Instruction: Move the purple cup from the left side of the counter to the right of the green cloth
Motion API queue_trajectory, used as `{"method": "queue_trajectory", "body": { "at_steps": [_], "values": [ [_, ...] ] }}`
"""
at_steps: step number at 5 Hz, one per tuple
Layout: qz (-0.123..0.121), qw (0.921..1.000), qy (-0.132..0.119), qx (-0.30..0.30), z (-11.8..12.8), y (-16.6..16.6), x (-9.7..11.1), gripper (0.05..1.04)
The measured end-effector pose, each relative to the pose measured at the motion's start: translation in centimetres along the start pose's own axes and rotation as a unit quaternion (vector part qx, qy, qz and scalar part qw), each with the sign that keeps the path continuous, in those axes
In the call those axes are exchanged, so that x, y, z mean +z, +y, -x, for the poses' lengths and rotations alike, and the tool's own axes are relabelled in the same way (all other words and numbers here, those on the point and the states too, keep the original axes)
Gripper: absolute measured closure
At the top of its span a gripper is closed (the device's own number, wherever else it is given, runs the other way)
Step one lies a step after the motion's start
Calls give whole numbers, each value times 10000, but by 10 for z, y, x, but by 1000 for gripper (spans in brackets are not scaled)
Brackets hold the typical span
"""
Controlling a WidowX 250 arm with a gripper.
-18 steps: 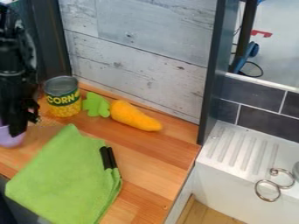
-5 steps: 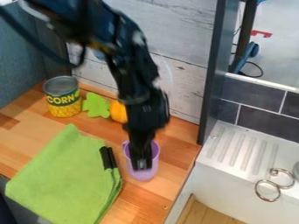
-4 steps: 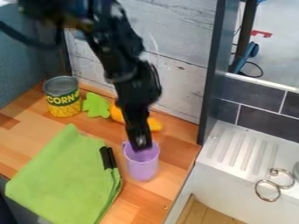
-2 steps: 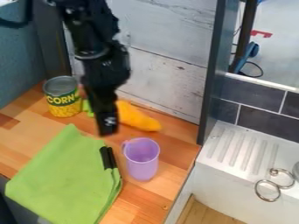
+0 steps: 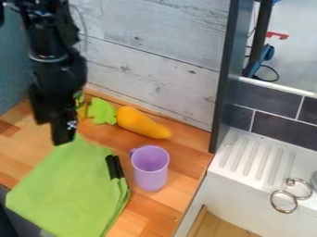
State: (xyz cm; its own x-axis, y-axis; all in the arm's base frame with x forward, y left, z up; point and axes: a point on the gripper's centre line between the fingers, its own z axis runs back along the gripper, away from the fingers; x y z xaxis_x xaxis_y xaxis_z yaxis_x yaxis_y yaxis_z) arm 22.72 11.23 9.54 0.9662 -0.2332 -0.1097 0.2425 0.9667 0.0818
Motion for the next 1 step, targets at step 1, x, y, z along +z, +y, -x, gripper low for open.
{"method": "queue_trajectory", "body": {
  "at_steps": [1],
  "values": [
    [359,9971,76,661,5,14,-1,83]
  ]
}}
